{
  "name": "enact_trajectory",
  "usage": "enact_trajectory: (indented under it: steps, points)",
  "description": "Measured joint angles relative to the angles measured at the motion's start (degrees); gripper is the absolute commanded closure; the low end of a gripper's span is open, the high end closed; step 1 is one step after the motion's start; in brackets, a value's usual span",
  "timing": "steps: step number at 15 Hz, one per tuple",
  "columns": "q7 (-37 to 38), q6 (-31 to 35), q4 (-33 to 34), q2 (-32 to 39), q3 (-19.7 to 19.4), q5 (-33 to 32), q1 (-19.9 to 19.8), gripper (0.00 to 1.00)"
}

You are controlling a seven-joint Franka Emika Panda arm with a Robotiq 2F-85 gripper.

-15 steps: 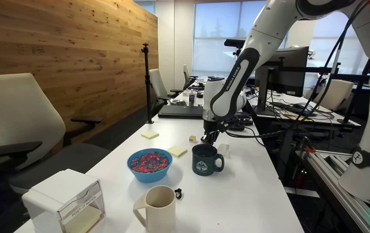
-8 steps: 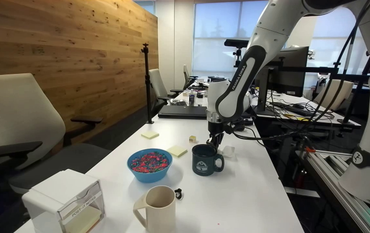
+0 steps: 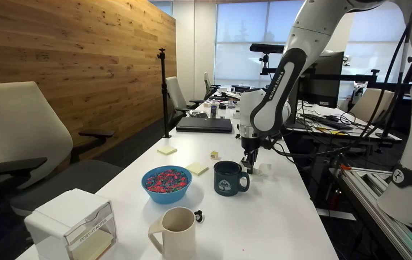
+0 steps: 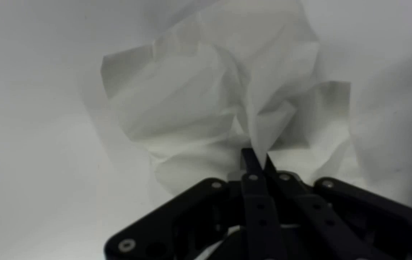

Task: Use the paper towel to wipe the table

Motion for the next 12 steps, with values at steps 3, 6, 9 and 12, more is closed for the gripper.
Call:
enact_trajectory:
  steps: [3, 6, 9, 12]
  points:
    - [-0.01, 0.0, 0.01, 0.13, -1.63, -0.01, -0.06, 1.0]
    - [0.0, 0.0, 0.34, 0.48, -3.21, -0.01, -0.39, 1.0]
    - [0.05, 0.0, 1.13, 1.06, -4.27, -0.01, -0.99, 1.0]
    - [0.23, 0.0, 2.43, 1.96, -4.86, 0.0, -1.66, 1.0]
